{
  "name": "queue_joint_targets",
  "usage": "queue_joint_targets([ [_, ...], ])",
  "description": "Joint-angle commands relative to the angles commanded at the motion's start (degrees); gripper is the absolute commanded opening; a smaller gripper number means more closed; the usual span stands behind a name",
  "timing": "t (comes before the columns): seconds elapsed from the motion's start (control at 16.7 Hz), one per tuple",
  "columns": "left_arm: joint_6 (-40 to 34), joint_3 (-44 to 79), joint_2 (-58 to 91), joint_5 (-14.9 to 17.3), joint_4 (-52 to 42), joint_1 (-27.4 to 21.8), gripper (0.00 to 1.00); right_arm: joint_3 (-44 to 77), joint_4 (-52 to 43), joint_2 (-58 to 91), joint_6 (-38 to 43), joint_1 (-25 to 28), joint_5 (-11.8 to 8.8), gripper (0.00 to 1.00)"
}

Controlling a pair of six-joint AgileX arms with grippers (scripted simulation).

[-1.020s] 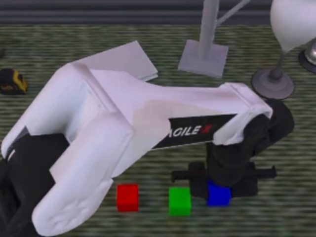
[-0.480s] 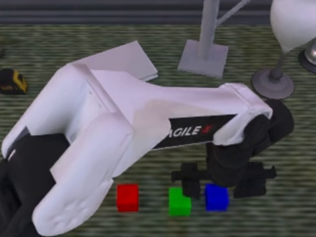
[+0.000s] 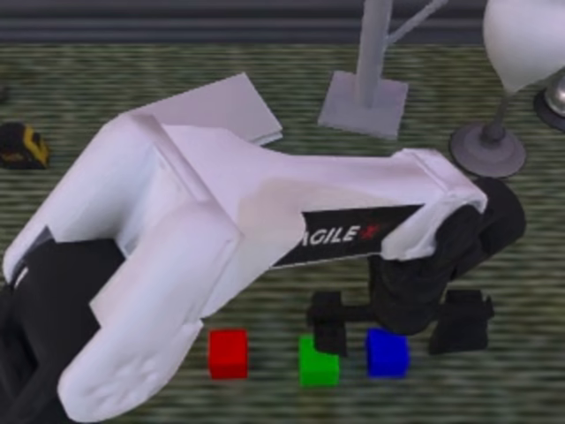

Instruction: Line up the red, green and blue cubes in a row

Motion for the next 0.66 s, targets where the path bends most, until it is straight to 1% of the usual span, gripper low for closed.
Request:
queue_joint_targets([
  [0.18, 0.0, 0.9, -0.2, 0.0, -1.0, -0.1, 1.00, 0.0, 0.0, 0.0, 0.0, 0.0, 0.0, 1.00],
  [0.48, -0.3, 7.8, -2.6, 0.0, -10.9, 0.6, 1.00, 0.0, 0.0, 0.0, 0.0, 0.0, 0.0, 1.00],
  [0.66, -0.2, 9.9, -3.7, 0.0, -13.6, 0.9, 1.00, 0.0, 0.0, 0.0, 0.0, 0.0, 0.0, 1.00],
])
